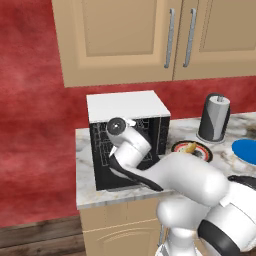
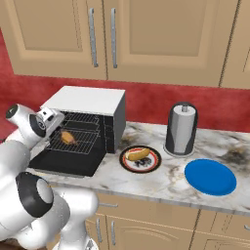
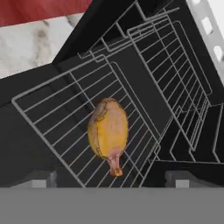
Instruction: Open the toaster oven door. Place the hotdog bun on the top rack in the toaster oven and place the chicken drumstick on the bottom rack.
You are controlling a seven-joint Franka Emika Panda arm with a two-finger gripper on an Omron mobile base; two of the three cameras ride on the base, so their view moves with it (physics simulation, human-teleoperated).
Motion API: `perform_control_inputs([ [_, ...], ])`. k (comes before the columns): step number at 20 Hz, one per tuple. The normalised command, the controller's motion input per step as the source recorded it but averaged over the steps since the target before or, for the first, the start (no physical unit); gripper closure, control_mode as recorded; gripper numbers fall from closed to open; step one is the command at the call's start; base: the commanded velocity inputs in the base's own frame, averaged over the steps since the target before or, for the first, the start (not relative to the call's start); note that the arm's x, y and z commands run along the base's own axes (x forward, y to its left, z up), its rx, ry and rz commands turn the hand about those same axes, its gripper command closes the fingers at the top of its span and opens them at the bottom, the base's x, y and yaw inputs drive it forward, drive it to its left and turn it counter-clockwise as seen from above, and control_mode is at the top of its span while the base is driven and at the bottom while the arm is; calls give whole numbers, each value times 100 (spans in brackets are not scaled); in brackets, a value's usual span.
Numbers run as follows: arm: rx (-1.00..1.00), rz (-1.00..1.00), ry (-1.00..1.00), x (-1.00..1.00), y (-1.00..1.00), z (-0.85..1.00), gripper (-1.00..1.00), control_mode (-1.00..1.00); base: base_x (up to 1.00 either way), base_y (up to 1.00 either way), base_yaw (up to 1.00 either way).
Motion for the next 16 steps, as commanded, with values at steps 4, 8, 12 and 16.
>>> perform_control_inputs([
  [4,35,-4,0,-80,-2,49,-100,-100,0,0,0],
  [8,44,-1,0,-56,-35,23,-100,-100,0,0,0],
  [12,44,0,-2,-4,-62,1,-100,-100,0,0,0],
  [16,33,6,-11,0,-44,1,-100,-100,0,0,0],
])
